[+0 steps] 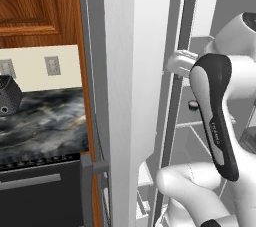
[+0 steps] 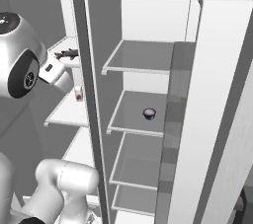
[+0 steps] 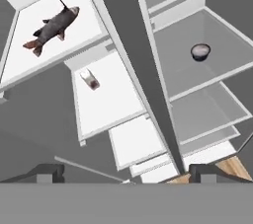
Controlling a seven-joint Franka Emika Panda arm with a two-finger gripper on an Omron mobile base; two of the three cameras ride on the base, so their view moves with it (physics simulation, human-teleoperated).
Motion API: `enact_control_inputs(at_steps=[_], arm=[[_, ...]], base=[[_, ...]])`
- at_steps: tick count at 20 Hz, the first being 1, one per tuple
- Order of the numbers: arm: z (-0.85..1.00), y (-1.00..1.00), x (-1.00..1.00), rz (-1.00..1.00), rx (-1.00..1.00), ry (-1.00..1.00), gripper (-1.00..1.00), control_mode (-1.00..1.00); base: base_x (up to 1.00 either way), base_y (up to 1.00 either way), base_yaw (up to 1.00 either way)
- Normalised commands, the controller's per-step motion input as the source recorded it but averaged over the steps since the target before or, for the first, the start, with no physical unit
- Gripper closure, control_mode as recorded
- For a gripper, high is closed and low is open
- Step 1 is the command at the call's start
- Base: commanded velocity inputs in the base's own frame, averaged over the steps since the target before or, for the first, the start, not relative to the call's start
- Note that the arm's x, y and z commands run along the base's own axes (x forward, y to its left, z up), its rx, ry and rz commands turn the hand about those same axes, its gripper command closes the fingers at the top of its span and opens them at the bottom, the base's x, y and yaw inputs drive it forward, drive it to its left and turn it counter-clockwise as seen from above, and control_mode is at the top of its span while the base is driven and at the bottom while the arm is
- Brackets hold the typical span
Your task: Pick up the frozen fish from the freezer, place it on any shelf in the fridge, and close the fridge and freezer doors when done.
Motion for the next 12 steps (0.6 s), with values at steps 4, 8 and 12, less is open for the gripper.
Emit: enact_control_inputs(at_steps=[4, 8, 12], arm=[[-0.07, 0.26, 0.44, -0.12, 0.0, -0.21, -1.0, -1.0], [0.09, 0.33, 0.65, -0.2, 0.0, -0.13, -1.0, -1.0], [0.39, 0.22, 0.55, -0.14, 0.0, 0.0, -1.0, -1.0]], base=[[0.0, 0.0, 0.0], [0.0, 0.0, 0.0], [0.0, 0.0, 0.0]])
